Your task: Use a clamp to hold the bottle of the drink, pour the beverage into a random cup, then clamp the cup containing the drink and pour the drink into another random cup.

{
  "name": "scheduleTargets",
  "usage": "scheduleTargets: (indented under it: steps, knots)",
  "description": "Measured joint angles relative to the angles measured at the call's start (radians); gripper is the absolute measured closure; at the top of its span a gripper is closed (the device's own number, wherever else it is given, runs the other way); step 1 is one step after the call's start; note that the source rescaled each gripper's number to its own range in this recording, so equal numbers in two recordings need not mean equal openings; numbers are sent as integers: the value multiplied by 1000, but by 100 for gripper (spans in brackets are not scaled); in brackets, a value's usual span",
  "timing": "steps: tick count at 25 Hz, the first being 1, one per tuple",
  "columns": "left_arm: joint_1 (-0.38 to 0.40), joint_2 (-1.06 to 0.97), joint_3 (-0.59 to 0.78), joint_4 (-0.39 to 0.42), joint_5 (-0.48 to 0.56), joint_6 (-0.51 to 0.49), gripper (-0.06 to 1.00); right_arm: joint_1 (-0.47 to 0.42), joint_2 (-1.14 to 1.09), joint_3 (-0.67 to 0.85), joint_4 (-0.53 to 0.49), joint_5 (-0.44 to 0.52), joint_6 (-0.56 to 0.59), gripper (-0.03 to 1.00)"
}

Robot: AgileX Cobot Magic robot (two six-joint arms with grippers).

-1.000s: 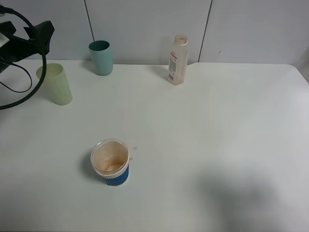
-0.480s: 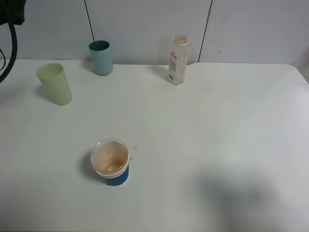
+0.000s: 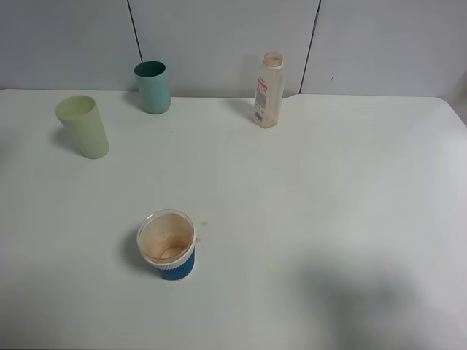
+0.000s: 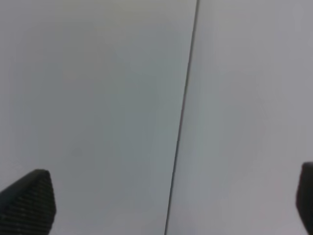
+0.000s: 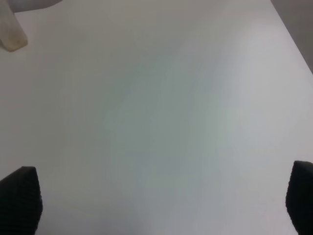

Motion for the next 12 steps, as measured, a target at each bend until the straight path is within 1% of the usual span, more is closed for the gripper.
scheduleTargets:
  steps: [5, 8, 12]
  knots:
    - [0, -164, 14, -1, 122, -37, -6, 0, 0, 0, 0, 0, 0, -3]
    - [0, -268, 14, -1, 223, -41, -6, 0, 0, 0, 0, 0, 0, -3]
    - [0, -404, 14, -16, 383, -45, -6, 0, 0, 0, 0, 0, 0, -3]
